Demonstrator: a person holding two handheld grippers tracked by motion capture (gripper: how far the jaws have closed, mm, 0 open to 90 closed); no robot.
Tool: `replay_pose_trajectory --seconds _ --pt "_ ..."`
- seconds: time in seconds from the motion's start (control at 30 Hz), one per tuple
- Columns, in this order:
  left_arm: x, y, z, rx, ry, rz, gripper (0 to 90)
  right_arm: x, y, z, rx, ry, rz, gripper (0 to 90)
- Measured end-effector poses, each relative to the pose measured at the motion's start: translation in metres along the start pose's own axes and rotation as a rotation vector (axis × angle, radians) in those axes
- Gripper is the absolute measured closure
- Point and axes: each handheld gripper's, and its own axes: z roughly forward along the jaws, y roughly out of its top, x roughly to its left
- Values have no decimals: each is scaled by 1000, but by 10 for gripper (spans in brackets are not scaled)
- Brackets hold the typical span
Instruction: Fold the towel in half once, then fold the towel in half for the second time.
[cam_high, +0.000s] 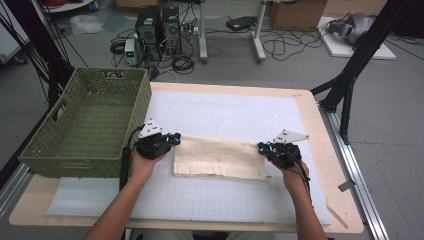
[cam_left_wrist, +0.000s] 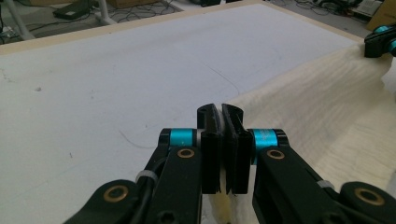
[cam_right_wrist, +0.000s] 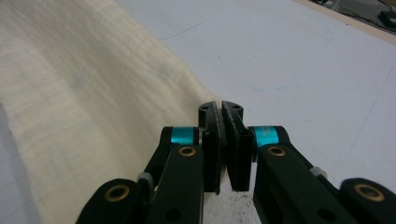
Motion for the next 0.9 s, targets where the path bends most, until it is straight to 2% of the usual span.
replay_pose_trajectory --seconds 0.23,0.63,0.9 --pt "-3 -5 -3 4 -5 -1 859 3 0 -3 -7 5 -9 863" --pt "-10 -3 -9 -4 -18 13 857 9 -5 -11 -20 19 -20 863" --pt "-16 -13 -14 -1 -33 14 857 16 -9 -18 -26 32 -32 863"
